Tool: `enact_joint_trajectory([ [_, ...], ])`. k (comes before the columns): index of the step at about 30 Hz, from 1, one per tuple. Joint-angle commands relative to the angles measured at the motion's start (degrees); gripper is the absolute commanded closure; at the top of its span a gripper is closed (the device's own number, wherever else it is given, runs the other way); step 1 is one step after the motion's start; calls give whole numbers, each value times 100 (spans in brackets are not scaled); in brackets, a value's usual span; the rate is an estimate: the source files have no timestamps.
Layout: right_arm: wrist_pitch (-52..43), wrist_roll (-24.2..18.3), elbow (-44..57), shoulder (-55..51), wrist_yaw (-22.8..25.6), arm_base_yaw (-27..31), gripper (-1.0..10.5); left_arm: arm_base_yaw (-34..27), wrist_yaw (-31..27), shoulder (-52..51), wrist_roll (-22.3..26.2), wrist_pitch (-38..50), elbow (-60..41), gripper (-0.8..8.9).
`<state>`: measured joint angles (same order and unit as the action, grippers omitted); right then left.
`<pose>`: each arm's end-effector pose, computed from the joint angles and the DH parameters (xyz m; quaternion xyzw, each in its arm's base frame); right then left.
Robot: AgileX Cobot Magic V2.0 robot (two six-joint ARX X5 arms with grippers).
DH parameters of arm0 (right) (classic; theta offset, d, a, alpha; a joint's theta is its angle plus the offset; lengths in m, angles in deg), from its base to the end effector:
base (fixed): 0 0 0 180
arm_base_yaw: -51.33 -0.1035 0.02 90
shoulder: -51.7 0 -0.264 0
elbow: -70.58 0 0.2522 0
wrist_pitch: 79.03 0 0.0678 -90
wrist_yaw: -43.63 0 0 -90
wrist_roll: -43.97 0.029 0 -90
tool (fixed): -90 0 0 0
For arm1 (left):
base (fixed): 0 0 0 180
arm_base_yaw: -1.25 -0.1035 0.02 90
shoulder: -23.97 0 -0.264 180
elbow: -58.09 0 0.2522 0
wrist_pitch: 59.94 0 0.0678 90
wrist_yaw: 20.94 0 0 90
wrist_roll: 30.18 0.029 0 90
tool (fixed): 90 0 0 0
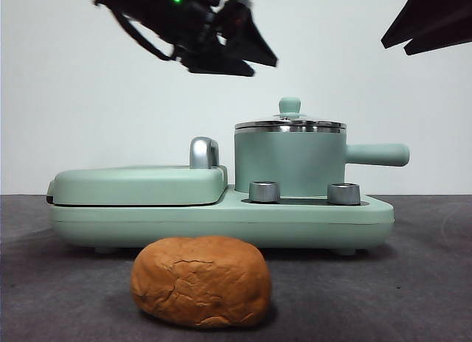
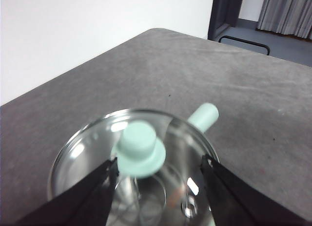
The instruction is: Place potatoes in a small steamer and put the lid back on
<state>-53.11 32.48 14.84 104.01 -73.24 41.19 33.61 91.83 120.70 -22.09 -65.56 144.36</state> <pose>0.1915 0.0476 0.2917 -0.0649 0.1608 0.3290 0.9283 0.3232 -0.2181 0.2937 0.0736 0.1067 -0.4669 0.8748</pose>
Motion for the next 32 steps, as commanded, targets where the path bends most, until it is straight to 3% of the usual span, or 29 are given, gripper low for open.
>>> enact_joint_trajectory([
  [1,-52,103,-114,39,-15,-26,681,83,-33,400,4,35,398,537],
  [14,-59,98,-114,39,-13,-26,681,146,-348,1320,83,48,1244,534],
  [32,-63,98,-114,39,-11,-26,681,157,-345,1539,79,225,1296,534],
])
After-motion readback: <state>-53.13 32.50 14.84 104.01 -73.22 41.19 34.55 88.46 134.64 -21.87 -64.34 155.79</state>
